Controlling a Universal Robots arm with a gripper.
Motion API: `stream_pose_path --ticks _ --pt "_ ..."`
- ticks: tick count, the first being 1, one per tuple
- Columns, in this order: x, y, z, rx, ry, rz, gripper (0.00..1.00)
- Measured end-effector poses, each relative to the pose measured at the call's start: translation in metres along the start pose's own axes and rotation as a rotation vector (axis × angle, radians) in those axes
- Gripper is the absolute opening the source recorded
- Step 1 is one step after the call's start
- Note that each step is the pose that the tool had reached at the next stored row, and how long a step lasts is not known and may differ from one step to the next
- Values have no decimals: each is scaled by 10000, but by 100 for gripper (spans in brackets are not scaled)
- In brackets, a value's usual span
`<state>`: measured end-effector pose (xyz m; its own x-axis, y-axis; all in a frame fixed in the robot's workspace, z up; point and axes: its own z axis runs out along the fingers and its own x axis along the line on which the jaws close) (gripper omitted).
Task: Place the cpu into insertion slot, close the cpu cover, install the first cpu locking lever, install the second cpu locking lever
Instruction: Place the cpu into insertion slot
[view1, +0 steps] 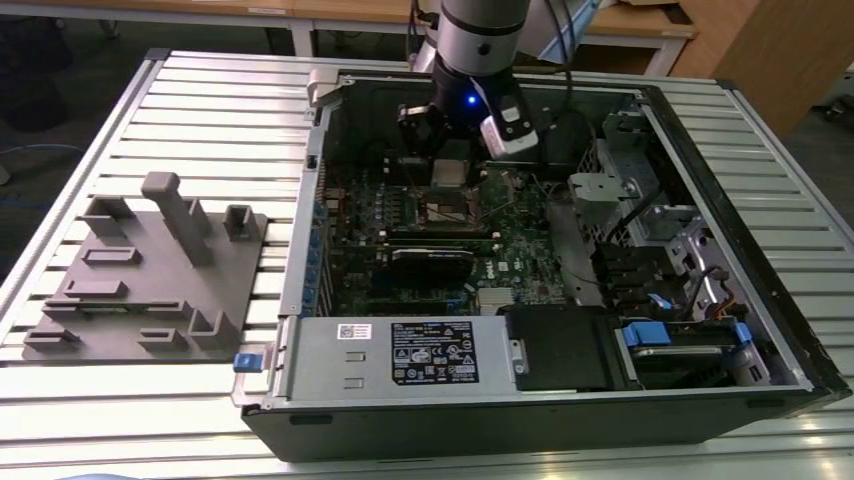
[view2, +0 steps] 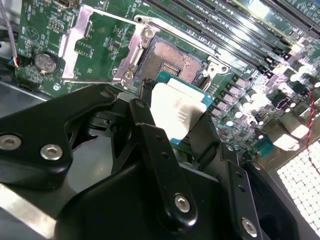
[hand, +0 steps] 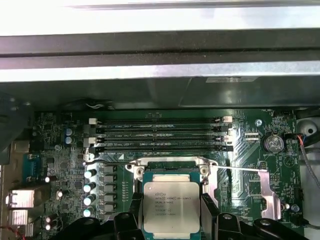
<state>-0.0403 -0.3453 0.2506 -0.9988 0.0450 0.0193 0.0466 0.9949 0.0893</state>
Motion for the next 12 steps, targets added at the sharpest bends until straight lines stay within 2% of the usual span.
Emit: stream_pose_path --ticks 12 --pt "2 -13 146 -15 -66 723 54"
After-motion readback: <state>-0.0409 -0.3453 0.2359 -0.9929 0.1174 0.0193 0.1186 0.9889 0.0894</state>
